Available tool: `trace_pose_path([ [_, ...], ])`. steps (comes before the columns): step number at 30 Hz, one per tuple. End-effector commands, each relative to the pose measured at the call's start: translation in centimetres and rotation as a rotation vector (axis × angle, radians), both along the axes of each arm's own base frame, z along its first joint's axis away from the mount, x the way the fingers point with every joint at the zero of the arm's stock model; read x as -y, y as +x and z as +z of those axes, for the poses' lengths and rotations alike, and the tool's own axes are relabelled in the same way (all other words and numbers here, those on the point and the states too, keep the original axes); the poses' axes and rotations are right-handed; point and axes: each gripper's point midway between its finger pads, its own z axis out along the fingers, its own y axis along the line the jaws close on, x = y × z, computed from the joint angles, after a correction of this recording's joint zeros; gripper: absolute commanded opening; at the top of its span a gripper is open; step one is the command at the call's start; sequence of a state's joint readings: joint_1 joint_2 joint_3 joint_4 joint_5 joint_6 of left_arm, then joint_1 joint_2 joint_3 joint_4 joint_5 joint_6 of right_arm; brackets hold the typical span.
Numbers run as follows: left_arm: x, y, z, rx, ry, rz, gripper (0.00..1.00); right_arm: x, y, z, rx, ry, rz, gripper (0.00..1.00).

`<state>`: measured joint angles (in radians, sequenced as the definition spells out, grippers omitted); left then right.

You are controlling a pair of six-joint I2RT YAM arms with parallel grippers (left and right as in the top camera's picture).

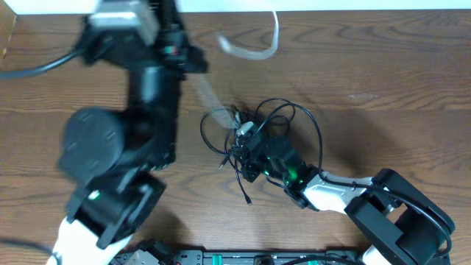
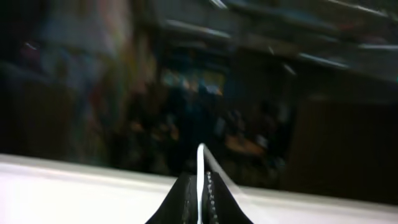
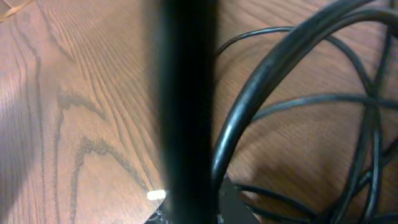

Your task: Untangle cables

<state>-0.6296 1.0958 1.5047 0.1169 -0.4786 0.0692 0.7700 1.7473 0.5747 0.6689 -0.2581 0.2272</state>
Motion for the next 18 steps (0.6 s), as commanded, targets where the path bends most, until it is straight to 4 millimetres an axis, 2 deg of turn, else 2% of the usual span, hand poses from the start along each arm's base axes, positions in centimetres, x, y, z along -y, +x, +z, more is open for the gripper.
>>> trace_pose_path([
  [1,-4.2,-2.1,1.8,0.021,0.012,0.164,0.07,0.9,0.8,-0.3,-0.032,0.004,-0.034,0.01],
  [5,-4.6,-2.0,0.5,-0.035,0.047,0.186,0.07,2.3,1.9,-0.7,-0.087,0.014,-0.102,0.01],
  [8,-4.9,-1.6,-0.4,-0.078,0.061,0.221,0.07,4.3,3.1,-1.6,-0.135,-0.001,-0.182,0.01],
  [11,-6.3,-1.7,-0.4,-0.084,0.028,0.288,0.07,7.6,4.7,-3.3,-0.209,-0.048,-0.329,0.01],
  [15,-6.7,-1.5,-0.9,-0.102,0.043,0.307,0.08,12.4,6.3,-5.1,-0.282,-0.098,-0.497,0.01],
  [18,-6.4,-1.0,-2.1,-0.151,0.086,0.307,0.08,14.2,6.6,-5.7,-0.331,-0.097,-0.546,0.01],
])
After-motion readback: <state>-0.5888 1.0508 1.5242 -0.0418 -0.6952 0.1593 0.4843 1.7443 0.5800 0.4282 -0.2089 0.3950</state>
